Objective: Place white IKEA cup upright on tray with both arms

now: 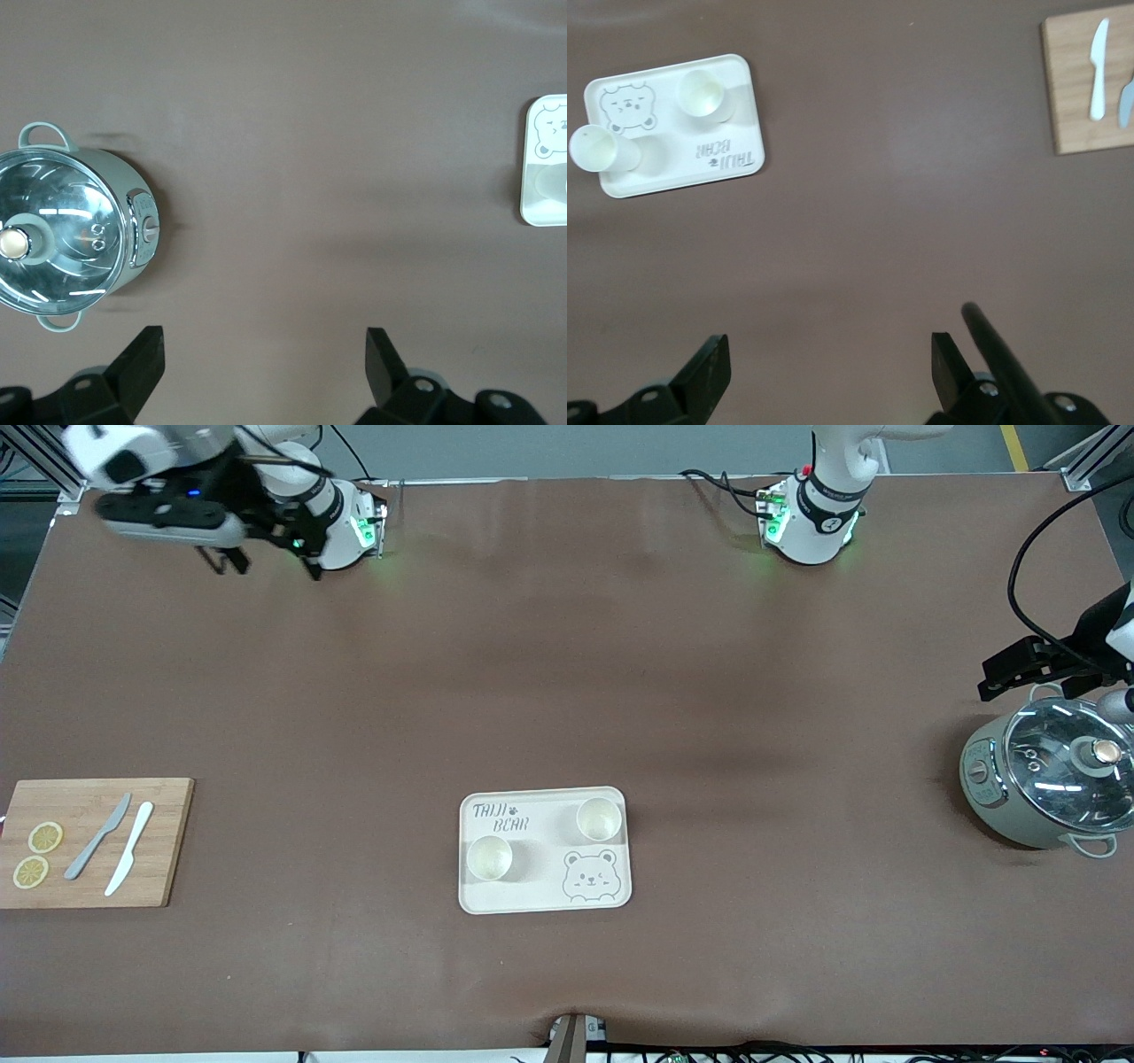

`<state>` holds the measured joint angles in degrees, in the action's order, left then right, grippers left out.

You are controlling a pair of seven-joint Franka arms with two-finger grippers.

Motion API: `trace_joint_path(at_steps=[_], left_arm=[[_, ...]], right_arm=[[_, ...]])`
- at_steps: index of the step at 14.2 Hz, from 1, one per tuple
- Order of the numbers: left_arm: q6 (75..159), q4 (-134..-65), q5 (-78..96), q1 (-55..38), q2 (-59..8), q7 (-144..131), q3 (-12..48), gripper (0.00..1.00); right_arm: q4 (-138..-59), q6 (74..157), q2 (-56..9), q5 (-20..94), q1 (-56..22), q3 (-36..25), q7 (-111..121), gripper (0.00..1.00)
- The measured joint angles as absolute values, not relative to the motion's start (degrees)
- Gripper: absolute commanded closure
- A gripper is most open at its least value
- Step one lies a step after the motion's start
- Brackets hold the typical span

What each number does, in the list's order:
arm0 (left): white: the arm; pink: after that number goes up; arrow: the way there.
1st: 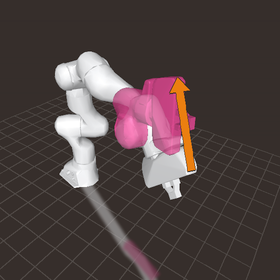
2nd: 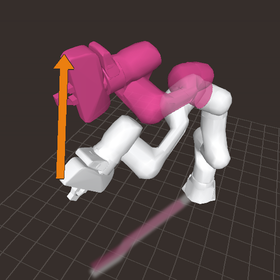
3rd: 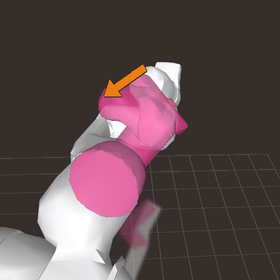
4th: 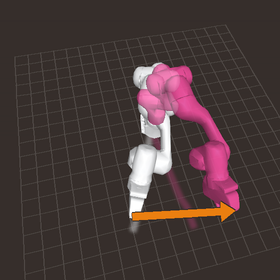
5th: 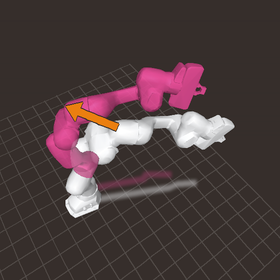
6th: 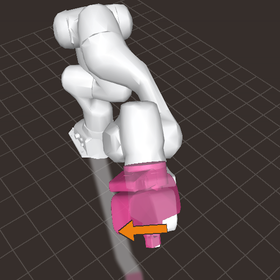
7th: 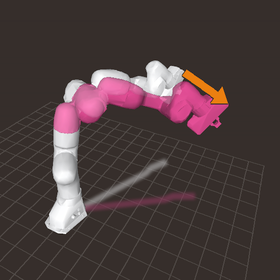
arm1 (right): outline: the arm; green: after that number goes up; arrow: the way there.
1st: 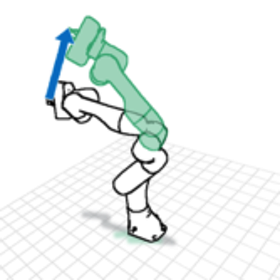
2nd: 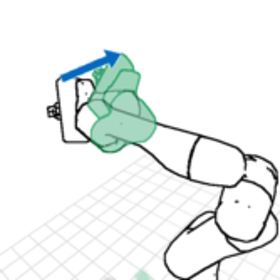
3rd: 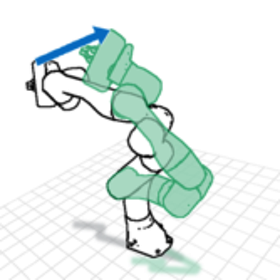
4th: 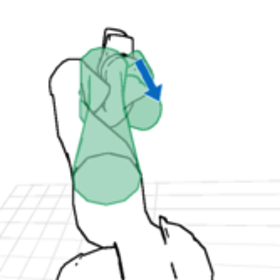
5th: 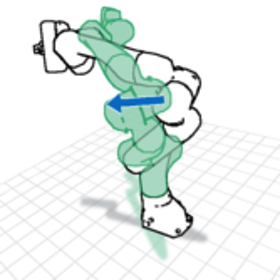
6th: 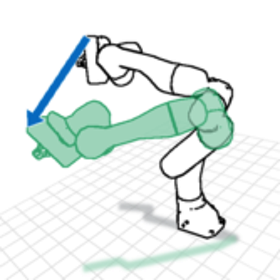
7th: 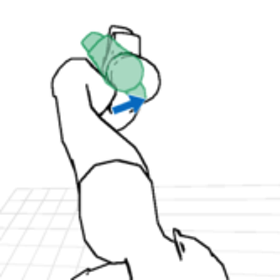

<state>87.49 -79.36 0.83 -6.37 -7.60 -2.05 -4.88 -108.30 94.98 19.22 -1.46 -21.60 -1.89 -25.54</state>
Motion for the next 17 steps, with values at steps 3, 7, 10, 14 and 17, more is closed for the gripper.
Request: trace_joint_path(at_steps=[3, 7, 10, 14, 17], left_arm=[[87.49, -79.47, 0.83, -6.36, -7.60, -2.54, -4.84, 0.00], [87.50, -79.51, 0.83, -6.35, -7.58, -3.53, -4.83, 0.00], [87.49, -79.52, 0.83, -6.35, -7.58, -3.53, -4.83, 0.00], [87.49, -79.55, 0.83, -6.34, -7.58, -3.53, -4.83, 0.00], [87.49, -79.56, 0.83, -6.34, -7.58, -3.53, -4.83, 0.00]], right_arm=[[-107.43, 96.43, 19.30, -1.45, -20.06, -9.49, -15.23, 0.00], [-98.38, 94.40, 13.16, -1.46, -19.22, -14.95, -9.19, 0.00], [-93.26, 93.57, 6.16, -1.45, -17.39, -16.27, -6.09, 0.00], [-91.18, 93.84, 1.62, -1.44, -17.07, -16.31, -5.95, 0.00], [-90.09, 93.67, 1.10, -1.44, -16.41, -16.33, -5.84, 0.00]])
